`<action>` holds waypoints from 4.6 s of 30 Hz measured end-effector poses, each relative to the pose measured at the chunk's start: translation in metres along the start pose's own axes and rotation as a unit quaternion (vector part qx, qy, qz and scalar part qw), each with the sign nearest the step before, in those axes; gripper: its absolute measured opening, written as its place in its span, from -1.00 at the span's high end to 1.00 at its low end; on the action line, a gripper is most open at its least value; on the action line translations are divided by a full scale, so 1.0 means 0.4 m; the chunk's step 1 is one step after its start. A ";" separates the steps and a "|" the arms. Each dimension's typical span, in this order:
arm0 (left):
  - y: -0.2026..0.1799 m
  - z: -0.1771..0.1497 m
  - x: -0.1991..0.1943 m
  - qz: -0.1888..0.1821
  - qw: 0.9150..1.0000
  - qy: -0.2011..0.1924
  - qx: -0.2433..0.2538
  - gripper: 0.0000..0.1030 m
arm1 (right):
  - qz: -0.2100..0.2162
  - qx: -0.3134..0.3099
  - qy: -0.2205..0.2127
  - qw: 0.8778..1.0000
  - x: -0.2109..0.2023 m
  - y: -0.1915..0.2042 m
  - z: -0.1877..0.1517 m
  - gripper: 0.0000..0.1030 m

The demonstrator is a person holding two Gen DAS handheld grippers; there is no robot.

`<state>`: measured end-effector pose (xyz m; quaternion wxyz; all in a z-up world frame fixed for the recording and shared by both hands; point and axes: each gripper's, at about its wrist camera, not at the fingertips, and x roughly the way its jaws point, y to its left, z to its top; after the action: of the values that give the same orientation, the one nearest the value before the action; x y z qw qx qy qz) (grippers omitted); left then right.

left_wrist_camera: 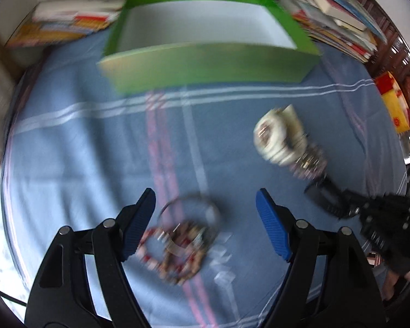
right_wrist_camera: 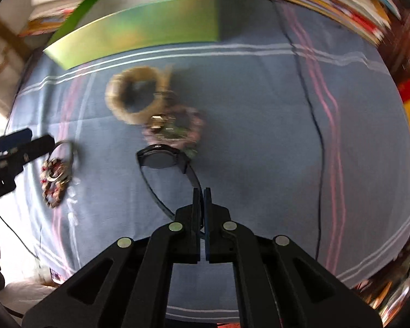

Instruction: Organize jewelry

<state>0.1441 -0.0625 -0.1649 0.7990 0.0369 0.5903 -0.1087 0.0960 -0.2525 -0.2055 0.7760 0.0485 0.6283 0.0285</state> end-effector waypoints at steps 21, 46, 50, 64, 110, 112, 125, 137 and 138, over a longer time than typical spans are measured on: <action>-0.099 0.127 0.172 -0.032 0.998 0.042 0.019 0.66 | 0.032 -0.012 0.008 0.999 0.056 0.023 0.016 0.92; 0.153 0.290 -0.151 0.003 0.985 -0.137 -0.100 0.65 | 0.058 -0.065 -0.206 0.975 -0.188 0.156 0.408 0.96; 0.165 0.338 -0.086 0.021 0.987 -0.120 -0.103 0.65 | 0.047 -0.066 -0.193 0.978 -0.124 0.172 0.475 0.96; 0.179 0.371 -0.024 0.046 0.989 -0.103 -0.091 0.26 | 0.015 -0.085 -0.188 0.978 -0.069 0.195 0.500 -0.24; 0.181 -0.193 -0.032 0.047 0.997 0.016 -0.057 -0.41 | 0.024 -0.095 -0.048 0.994 0.059 0.137 0.108 0.38; 0.179 -0.195 -0.029 0.045 0.997 0.019 -0.058 -0.41 | 0.018 -0.103 -0.051 0.993 0.059 0.144 0.112 0.38; 0.171 -0.199 -0.026 0.044 0.997 0.024 -0.061 -0.41 | 0.025 -0.173 -0.054 0.983 0.074 0.228 0.135 0.59; 0.166 -0.196 -0.018 0.039 0.997 0.026 -0.061 -0.41 | 0.095 -0.154 -0.041 0.983 -0.006 0.192 0.061 0.59; 0.164 -0.191 -0.014 0.036 0.997 0.026 -0.058 -0.41 | 0.088 -0.152 -0.036 0.984 -0.002 0.188 0.052 0.59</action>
<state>0.0852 0.0163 -0.1870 0.7875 0.0147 0.6145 -0.0440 0.1175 -0.1786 -0.1920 0.7911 -0.0145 0.5813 0.1901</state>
